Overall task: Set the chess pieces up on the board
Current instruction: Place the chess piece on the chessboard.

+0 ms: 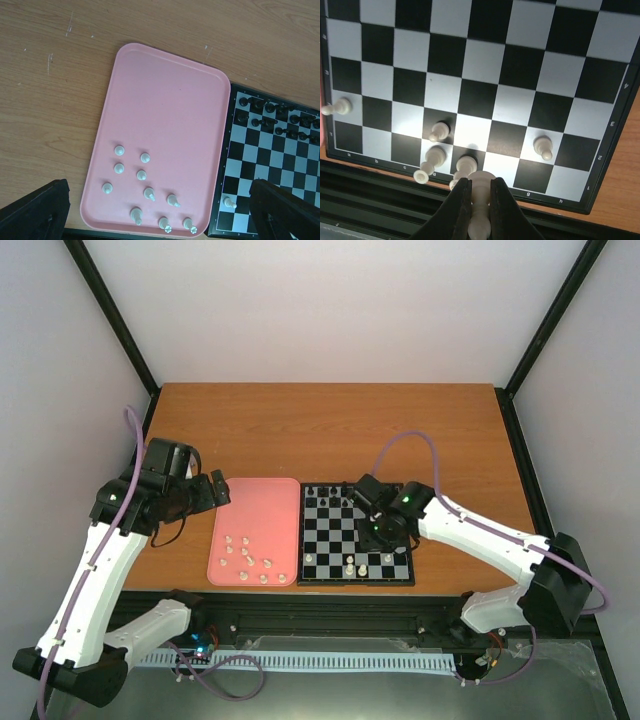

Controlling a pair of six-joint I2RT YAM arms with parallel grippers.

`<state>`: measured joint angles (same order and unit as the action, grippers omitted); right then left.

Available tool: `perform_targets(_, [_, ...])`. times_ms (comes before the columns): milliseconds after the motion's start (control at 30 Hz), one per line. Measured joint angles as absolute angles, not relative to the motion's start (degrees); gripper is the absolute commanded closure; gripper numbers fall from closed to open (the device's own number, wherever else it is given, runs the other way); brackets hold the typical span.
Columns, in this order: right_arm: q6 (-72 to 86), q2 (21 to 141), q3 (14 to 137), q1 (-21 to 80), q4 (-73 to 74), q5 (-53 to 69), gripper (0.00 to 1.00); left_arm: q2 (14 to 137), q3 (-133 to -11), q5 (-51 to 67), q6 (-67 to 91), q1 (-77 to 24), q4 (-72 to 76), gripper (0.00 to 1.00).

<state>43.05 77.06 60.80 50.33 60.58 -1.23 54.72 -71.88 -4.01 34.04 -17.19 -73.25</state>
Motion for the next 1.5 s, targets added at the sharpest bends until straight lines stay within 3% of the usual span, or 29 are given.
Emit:
perform_targets(467, [44.9, 76.9, 51.0, 50.3, 56.2, 1.3, 0.93, 54.6, -71.9, -3.3, 34.0, -17.2, -73.3, 0.0])
perform_targets(1500, [44.8, 80.2, 47.7, 50.4, 51.5, 3.5, 0.9, 55.0, -71.2, -3.2, 34.1, -17.2, -73.2, 0.0])
